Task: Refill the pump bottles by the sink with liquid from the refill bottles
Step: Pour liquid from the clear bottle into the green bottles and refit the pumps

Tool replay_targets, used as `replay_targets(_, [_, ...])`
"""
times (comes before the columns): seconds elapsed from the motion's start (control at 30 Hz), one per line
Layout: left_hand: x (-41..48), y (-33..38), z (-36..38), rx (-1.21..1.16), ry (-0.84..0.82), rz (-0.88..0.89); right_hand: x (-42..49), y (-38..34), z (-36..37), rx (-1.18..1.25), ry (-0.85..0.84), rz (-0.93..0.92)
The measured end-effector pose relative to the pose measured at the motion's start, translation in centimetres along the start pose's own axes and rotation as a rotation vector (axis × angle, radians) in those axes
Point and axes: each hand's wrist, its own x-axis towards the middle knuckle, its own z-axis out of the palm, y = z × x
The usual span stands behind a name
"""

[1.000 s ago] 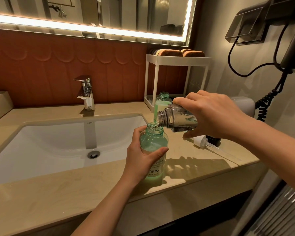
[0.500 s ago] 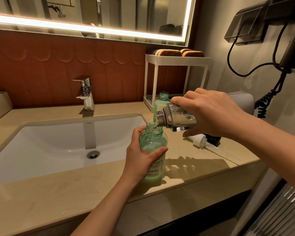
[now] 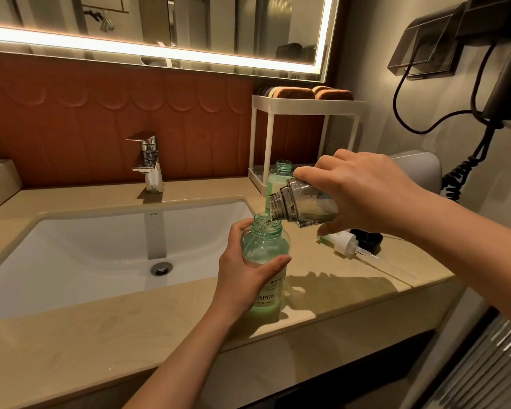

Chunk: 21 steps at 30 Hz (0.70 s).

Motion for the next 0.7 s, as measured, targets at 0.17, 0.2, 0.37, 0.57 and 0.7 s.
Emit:
replay_targets(0.17, [0.02,-0.04,0.00,-0.001,0.005,-0.004,0.15,-0.10,-0.22,-0.030,0.008,-0.015])
replay_targets(0.2, [0.02,-0.05,-0.01,0.001,0.006,-0.004,0.19,-0.08,-0.28,-0.035,0.009,-0.019])
replay_targets(0.37, [-0.03,-0.13,-0.05,0.008,0.007,-0.007,0.44,-0.06,-0.55,-0.044,0.014,-0.037])
replay_targets(0.57, [-0.01,-0.11,-0.05,0.010,0.009,-0.001,0.76,-0.12,-0.82,-0.088,0.012,-0.053])
replay_targets(0.7, [-0.04,-0.07,-0.07,0.016,0.008,0.001,0.98,-0.14,-1.01,-0.115,0.015,-0.069])
